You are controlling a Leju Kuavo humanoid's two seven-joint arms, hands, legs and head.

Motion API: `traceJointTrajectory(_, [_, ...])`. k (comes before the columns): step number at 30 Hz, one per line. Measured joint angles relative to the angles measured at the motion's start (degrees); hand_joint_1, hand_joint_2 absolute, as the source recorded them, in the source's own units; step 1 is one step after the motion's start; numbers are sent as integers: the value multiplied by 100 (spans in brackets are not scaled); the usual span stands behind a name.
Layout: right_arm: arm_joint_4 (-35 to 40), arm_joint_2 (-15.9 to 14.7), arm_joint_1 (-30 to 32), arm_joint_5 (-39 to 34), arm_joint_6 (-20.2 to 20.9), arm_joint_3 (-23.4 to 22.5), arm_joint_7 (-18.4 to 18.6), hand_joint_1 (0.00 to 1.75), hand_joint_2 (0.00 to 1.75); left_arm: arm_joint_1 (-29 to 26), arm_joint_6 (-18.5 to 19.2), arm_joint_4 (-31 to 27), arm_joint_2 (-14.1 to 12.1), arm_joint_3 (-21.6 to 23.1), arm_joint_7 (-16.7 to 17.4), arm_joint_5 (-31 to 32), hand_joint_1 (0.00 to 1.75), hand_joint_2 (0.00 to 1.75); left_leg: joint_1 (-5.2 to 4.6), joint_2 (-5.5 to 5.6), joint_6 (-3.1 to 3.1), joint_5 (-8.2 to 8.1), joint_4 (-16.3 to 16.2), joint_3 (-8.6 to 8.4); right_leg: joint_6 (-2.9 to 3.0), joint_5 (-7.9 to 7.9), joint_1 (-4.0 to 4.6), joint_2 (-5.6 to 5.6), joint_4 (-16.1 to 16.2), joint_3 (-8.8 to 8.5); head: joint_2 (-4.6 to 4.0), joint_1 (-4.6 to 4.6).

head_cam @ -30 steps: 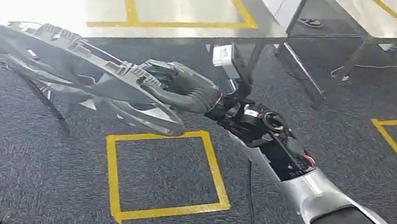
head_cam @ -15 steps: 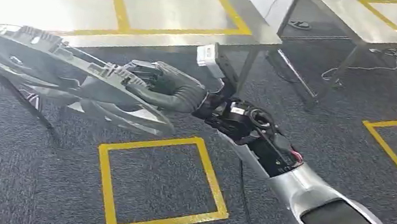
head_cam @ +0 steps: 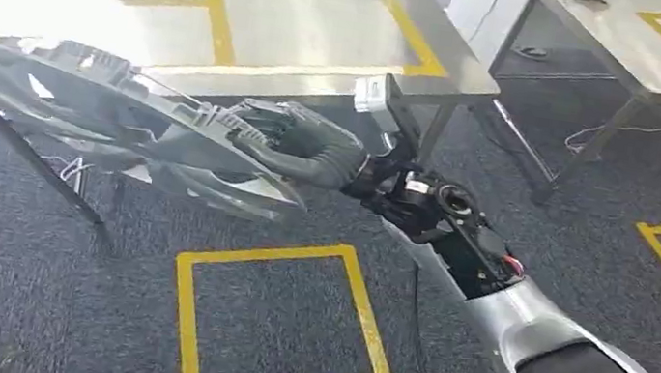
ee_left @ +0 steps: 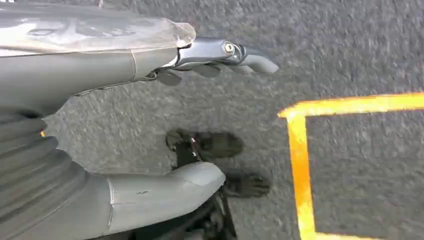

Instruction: Take the parts from the cabinet and place them on the table.

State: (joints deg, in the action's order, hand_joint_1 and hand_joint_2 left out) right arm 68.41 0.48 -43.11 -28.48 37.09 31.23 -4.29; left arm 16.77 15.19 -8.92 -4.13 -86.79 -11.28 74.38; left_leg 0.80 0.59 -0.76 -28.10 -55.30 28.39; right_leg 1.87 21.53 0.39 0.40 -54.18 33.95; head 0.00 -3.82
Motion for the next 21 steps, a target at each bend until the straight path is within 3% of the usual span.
traceJointTrajectory(1, [-13, 0, -19, 17, 6, 2, -8, 175, 175, 12, 0, 2, 20, 0, -2, 0, 0, 175, 17, -22, -17, 73, -276, 102, 18, 13, 6, 0, 60, -82, 0, 8])
traceJointTrajectory(2, [-29, 0, -41, 20, 9, 2, -24, 175, 175, 22, 0, 2, 11, 0, -4, 0, 0, 175, 19, -22, -47, 43, -681, 344, 55, 38, 1, -11, 78, -124, 0, 35])
traceJointTrajectory(4, [-46, 2, -56, 17, 46, 4, -57, 175, 175, 5, 0, 2, -7, 0, -4, 0, 0, 175, 25, -22, -130, -277, -1525, 974, 80, 125, -4, -5, 82, -194, 0, 107])
traceJointTrajectory(5, [-57, 2, -52, 17, 46, 7, -59, 175, 175, -9, 0, 2, -11, 0, -4, 0, 0, 175, 30, -23, -155, -462, -1740, 1206, 80, 178, -5, -1, 82, -249, 0, 137])
traceJointTrajectory(6, [-72, 2, -50, 17, 46, 7, -57, 175, 175, -18, 0, 2, -13, 0, -4, 0, 0, 175, 34, -24, -154, -501, -1721, 1321, 75, 234, -7, 3, 82, -318, 0, 159])
traceJointTrajectory(7, [-83, 2, -51, 20, 46, 7, -52, 175, 175, -20, 0, 2, -13, 0, -4, 0, 0, 175, 36, -25, -157, -381, -1502, 1318, 66, 293, -9, 4, 82, -395, 0, 184])
traceJointTrajectory(8, [-96, 2, -52, 28, 46, 7, -46, 175, 175, -20, 0, 2, -15, 0, -4, 0, 0, 175, 40, -28, -150, -65, -1086, 1224, 51, 359, -10, 3, 82, -486, 0, 208])
traceJointTrajectory(10, [-111, 2, -52, 33, 50, 13, -44, 175, 175, -34, 0, 2, -24, 0, -4, -2, 0, 175, 42, -48, -125, 788, -129, 979, 7, 486, -7, -2, 82, -593, 0, 251])
traceJointTrajectory(11, [-122, 2, -60, 31, 50, 15, -48, 175, 175, -42, -2, 2, -31, 0, -4, -15, 0, 175, 13, -57, -87, 951, 182, 967, -26, 560, 30, 8, 17, -635, 0, 297])
traceJointTrajectory(12, [-122, 2, -74, 31, 61, 17, -55, 175, 175, -44, -9, 2, -33, 0, -4, -15, 0, 175, 0, -68, -13, 886, 104, 939, -68, 607, 42, 35, 46, -627, 0, 308])
traceJointTrajectory(15, [-127, 13, -95, 35, 52, 22, -55, 175, 175, -39, -9, 2, -26, 0, -17, -24, 0, 175, 27, -39, 93, 852, 123, 838, -148, 648, 32, 33, -56, -703, 0, 256])
traceJointTrajectory(16, [-127, 13, -97, 50, 41, 22, -52, 175, 175, -40, -9, 2, -22, 0, -22, -24, 0, 175, 32, -36, 127, 822, 136, 771, -183, 673, 4, 17, -247, -603, 0, 218])
traceJointTrajectory(17, [-127, 13, -112, 74, 26, 22, -63, 175, 175, -40, -9, 2, -28, 0, -28, -26, 0, 175, 30, -25, 163, 774, 135, 708, -223, 753, -2, 7, -651, -411, 0, 183])
traceJointTrajectory(19, [-127, 13, -115, 90, -9, 22, -96, 175, 175, -45, -9, 2, -28, 0, -37, -26, 0, 175, 26, -23, 182, 686, 134, 626, -263, 1092, -30, 3, -1553, 131, 0, 138])
traceJointTrajectory(20, [-129, 13, -114, 92, -20, 22, -102, 175, 175, -49, -9, 2, -26, 0, -37, -26, 0, 175, 26, -20, 179, 635, 133, 570, -281, 1293, -41, 1, -1847, 363, 0, 122])
traceJointTrajectory(21, [-131, 13, -115, 92, -26, 22, -105, 175, 175, -53, -9, 2, -24, 0, -37, -26, 0, 175, 28, -15, 174, 582, 133, 503, -295, 1371, -48, -2, -1909, 489, 0, 100])
